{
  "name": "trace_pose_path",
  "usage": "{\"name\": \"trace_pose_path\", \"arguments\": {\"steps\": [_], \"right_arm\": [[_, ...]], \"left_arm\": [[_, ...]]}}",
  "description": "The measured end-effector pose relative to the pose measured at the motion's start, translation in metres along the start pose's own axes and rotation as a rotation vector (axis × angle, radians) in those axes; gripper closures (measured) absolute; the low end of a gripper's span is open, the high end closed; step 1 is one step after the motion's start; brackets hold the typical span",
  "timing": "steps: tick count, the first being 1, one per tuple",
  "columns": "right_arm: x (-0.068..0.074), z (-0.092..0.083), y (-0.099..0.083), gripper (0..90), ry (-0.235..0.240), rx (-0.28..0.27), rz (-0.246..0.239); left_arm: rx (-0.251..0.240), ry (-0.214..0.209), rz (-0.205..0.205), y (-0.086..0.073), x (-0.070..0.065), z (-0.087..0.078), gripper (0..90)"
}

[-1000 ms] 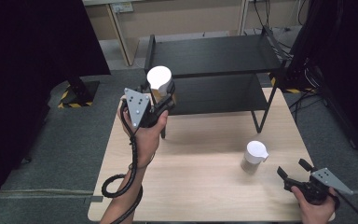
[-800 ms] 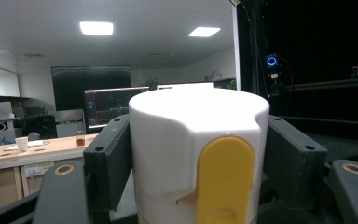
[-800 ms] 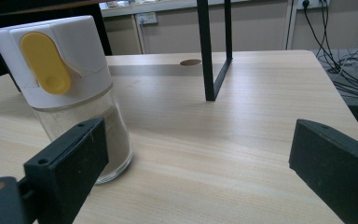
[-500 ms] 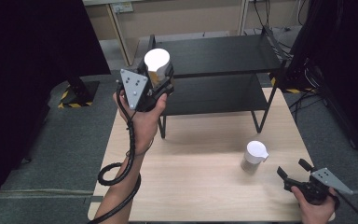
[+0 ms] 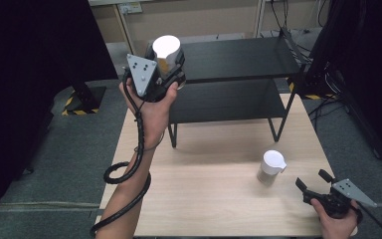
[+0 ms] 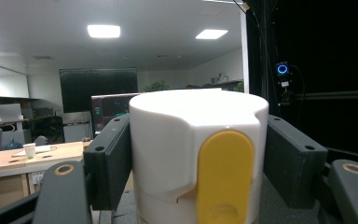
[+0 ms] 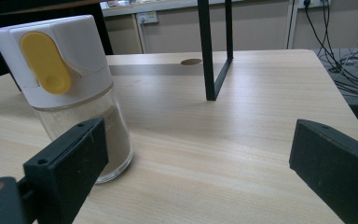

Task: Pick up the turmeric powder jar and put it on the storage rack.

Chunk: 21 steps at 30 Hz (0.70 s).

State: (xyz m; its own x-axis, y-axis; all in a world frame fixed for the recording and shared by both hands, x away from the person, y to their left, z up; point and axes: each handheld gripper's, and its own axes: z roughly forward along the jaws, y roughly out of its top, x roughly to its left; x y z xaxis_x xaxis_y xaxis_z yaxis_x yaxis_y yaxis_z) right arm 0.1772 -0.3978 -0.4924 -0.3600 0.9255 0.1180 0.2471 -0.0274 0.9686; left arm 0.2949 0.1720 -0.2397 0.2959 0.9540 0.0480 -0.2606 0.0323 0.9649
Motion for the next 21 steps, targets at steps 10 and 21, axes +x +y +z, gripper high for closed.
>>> {"name": "trace_pose_path", "arguments": {"steps": [10, 21], "right_arm": [[0.000, 0.000, 0.000, 4.8, 0.001, 0.000, -0.002], [-0.001, 0.000, 0.000, 4.8, 0.004, -0.003, 0.001]], "left_arm": [[0.015, 0.011, 0.002, 0.009, 0.000, 0.019, 30.6], [0.039, 0.026, 0.006, 0.003, 0.004, 0.043, 30.6]]}}
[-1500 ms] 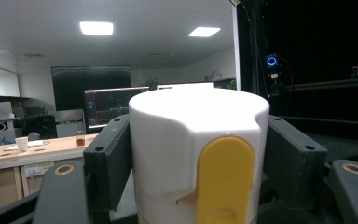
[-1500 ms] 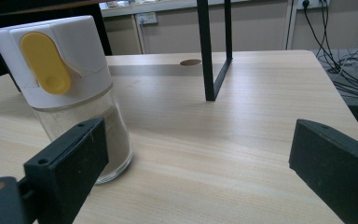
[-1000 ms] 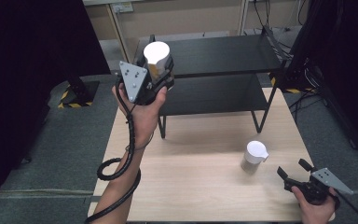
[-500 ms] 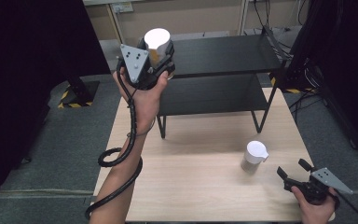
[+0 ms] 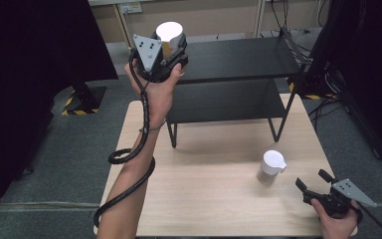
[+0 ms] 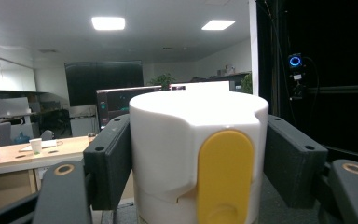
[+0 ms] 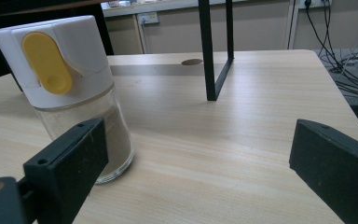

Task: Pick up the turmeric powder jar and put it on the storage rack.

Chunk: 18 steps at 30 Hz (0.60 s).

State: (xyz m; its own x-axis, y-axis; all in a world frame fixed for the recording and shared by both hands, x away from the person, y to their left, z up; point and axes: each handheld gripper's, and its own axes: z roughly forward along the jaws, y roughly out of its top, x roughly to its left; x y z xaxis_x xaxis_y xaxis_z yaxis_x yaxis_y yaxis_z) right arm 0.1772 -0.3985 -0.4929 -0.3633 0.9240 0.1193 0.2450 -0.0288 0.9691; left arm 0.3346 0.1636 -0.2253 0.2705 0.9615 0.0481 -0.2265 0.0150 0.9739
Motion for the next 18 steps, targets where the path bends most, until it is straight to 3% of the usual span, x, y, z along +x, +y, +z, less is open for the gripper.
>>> {"name": "trace_pose_path", "arguments": {"steps": [18], "right_arm": [[0.000, 0.000, 0.000, 4.7, 0.003, 0.003, -0.003]], "left_arm": [[0.043, 0.029, 0.011, -0.004, 0.001, 0.018, 30.6]]}}
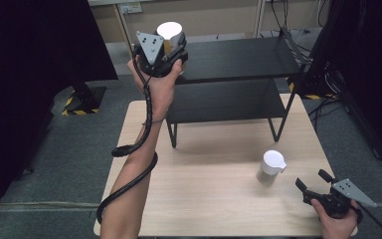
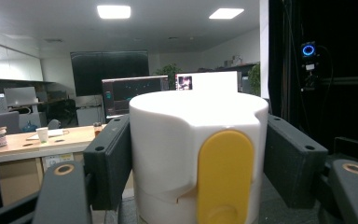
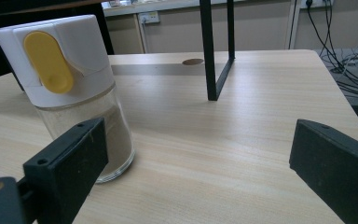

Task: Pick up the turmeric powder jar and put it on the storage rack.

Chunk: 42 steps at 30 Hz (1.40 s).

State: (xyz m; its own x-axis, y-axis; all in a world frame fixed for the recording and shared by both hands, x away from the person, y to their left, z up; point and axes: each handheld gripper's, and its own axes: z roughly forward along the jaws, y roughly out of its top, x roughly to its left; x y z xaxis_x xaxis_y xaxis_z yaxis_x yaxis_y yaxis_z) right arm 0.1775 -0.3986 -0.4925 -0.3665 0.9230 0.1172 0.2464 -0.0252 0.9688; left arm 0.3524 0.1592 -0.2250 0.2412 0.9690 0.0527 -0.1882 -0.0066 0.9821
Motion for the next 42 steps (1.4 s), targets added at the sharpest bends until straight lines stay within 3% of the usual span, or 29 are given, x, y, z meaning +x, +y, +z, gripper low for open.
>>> {"name": "trace_pose_path", "arguments": {"steps": [10, 25, 30, 32, 33, 34, 42], "right_arm": [[0.000, 0.000, 0.000, 4.7, 0.004, 0.002, -0.001], [0.000, 0.001, 0.001, 4.6, 0.007, 0.006, -0.005], [-0.001, 0.000, 0.001, 4.6, 0.008, 0.005, -0.004], [-0.001, 0.001, 0.001, 4.6, 0.009, 0.005, -0.003], [-0.001, 0.001, 0.001, 4.6, 0.010, 0.007, -0.003], [-0.001, 0.001, 0.001, 4.5, 0.010, 0.008, -0.003], [0.000, 0.001, 0.001, 4.5, 0.008, 0.008, -0.004]], "left_arm": [[0.022, 0.007, -0.004, -0.005, -0.001, 0.006, 30.6], [0.001, 0.005, -0.032, -0.011, 0.002, 0.004, 30.0], [0.004, -0.032, -0.082, -0.011, 0.012, 0.004, 24.2], [0.001, -0.034, -0.080, -0.012, 0.015, 0.003, 21.6], [0.006, -0.034, -0.101, -0.012, 0.014, 0.002, 20.2], [-0.005, -0.032, -0.081, -0.012, 0.016, 0.001, 18.2], [-0.035, -0.036, -0.062, -0.014, 0.016, -0.009, 14.4]]}}
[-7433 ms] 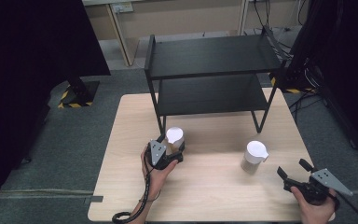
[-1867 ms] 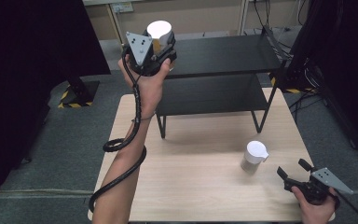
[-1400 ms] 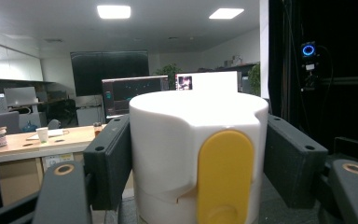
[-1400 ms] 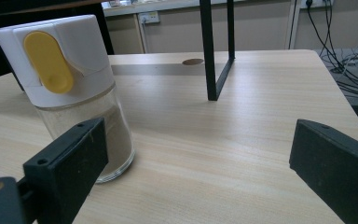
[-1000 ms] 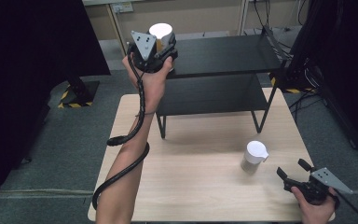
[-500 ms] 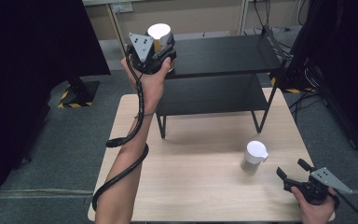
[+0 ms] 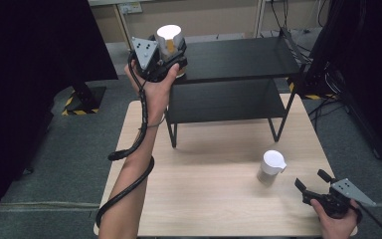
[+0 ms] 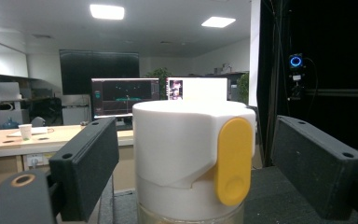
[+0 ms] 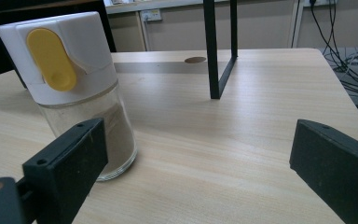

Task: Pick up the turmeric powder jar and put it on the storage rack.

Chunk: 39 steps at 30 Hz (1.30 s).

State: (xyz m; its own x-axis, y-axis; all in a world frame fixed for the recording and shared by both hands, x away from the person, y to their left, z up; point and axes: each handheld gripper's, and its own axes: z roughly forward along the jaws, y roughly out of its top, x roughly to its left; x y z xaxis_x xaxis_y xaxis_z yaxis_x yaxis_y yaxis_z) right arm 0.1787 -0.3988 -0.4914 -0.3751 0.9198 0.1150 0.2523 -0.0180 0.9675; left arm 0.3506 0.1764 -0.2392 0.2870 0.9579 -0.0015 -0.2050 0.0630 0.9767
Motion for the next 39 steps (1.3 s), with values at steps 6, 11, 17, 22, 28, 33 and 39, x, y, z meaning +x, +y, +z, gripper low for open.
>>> {"name": "trace_pose_path", "arguments": {"steps": [6, 11, 17, 22, 28, 33, 39], "right_arm": [[0.000, 0.000, 0.001, 4.4, 0.001, 0.003, -0.001], [0.000, 0.000, 0.001, 4.4, 0.000, 0.003, -0.002], [0.000, 0.000, 0.001, 4.5, 0.000, 0.003, -0.001], [0.000, 0.000, 0.001, 4.4, -0.001, 0.003, 0.000], [0.000, 0.000, 0.001, 4.4, 0.001, 0.003, 0.001], [0.000, 0.000, 0.000, 4.4, 0.002, 0.002, 0.001], [0.000, 0.000, 0.001, 4.3, 0.001, 0.004, 0.001]], "left_arm": [[-0.007, 0.008, 0.007, -0.001, -0.002, -0.009, 14.2], [-0.048, 0.004, 0.011, -0.007, -0.005, -0.023, 14.2], [-0.056, -0.015, 0.030, -0.014, -0.005, -0.034, 13.6], [-0.060, -0.026, 0.037, -0.021, -0.003, -0.042, 13.3], [-0.068, -0.044, 0.033, -0.030, -0.001, -0.053, 12.8], [-0.075, -0.069, 0.041, -0.039, -0.001, -0.063, 12.7], [-0.065, -0.082, 0.034, -0.050, -0.003, -0.073, 12.8]]}}
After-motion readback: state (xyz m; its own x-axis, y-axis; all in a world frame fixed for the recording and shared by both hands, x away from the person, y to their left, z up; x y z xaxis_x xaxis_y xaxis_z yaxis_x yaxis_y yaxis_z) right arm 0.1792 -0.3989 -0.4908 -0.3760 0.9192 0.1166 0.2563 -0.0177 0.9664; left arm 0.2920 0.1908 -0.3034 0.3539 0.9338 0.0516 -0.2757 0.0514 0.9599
